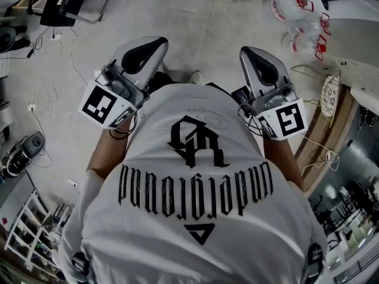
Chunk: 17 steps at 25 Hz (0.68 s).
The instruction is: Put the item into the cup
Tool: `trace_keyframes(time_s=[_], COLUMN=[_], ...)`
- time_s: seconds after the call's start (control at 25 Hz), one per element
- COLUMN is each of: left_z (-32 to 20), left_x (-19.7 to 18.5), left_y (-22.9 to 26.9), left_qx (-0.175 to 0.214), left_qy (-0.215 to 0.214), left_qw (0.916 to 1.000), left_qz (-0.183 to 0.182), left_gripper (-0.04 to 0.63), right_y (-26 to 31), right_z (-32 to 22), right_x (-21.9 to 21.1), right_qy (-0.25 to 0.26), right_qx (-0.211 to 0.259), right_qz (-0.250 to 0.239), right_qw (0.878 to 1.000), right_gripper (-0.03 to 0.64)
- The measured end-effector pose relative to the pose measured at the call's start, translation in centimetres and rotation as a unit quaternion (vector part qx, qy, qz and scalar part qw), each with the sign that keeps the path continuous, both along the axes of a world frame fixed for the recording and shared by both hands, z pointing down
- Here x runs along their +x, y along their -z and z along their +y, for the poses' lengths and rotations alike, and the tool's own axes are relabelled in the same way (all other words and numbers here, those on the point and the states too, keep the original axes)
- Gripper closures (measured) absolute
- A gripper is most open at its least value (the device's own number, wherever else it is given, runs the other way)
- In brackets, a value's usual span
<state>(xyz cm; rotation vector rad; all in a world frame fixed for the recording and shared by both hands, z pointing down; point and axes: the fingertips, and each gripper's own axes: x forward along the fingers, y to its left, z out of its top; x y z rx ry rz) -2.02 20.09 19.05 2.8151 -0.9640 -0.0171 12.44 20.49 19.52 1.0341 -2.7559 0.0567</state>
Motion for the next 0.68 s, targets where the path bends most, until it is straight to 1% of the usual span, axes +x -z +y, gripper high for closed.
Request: trace_keyframes(time_s=[0.2,0.68], left_z=[1.0,1.3], left_x=[1.6,2.6], left_y=[0.5,0.0], left_qx=[0.009,0.000], left_qy=[0.010,0.025], left_qw=[0.9999,0.9997], left_qz=[-0.001,0.000], left_gripper=[0.581,0.581], right_y=[-0.2,-0.5], right_z=[0.8,0.6], right_x=[1.5,1.4], right_qy=[0.005,0.030], right_qx=[-0.012,-0.018], right_qz=[-0.009,-0.015], right_qw=[1.000,0.999], right_gripper=[0.604,0.603])
